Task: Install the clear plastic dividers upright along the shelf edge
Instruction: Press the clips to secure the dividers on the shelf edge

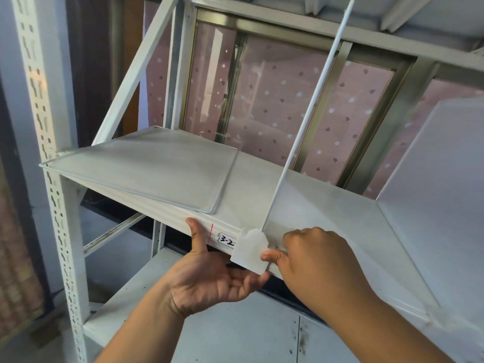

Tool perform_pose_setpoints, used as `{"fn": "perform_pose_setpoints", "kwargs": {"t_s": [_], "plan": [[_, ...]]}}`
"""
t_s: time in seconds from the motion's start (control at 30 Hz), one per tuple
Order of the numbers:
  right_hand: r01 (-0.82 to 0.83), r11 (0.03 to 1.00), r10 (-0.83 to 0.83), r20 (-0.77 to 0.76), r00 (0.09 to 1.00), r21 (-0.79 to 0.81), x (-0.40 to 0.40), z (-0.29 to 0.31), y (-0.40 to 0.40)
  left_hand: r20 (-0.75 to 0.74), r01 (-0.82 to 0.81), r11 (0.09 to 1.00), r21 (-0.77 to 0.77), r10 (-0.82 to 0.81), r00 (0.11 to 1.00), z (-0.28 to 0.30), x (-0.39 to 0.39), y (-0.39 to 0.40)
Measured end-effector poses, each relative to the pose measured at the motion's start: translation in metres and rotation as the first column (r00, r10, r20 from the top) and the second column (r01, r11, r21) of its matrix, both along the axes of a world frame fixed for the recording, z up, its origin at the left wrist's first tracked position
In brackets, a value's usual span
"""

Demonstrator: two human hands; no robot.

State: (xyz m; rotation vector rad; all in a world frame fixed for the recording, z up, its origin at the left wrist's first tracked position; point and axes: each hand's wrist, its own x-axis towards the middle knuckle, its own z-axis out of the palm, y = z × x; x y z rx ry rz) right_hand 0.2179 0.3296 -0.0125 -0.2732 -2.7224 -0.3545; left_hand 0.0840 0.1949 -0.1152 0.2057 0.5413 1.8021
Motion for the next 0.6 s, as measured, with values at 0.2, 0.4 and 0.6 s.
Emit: {"fn": "perform_pose_setpoints", "kwargs": {"t_s": [0.2,0.4,0.6], "plan": [[0.041,0.999,-0.042,-0.052,0.998,-0.012,-0.008,0.0,-0.008,-0.025,-0.052,0.997,-0.053,0.051,0.998,-0.003,-0.008,-0.007],[-0.037,0.996,0.032,-0.066,0.997,-0.083,-0.026,-0.003,-0.025,-0.051,-0.094,0.99,-0.104,0.089,0.995,-0.003,-0.017,-0.017],[-0.003,0.998,-0.004,-0.102,0.995,-0.07,-0.039,-0.006,-0.028,-0.029,-0.133,0.982,-0.135,0.13,0.991,0.004,-0.021,-0.029]]}}
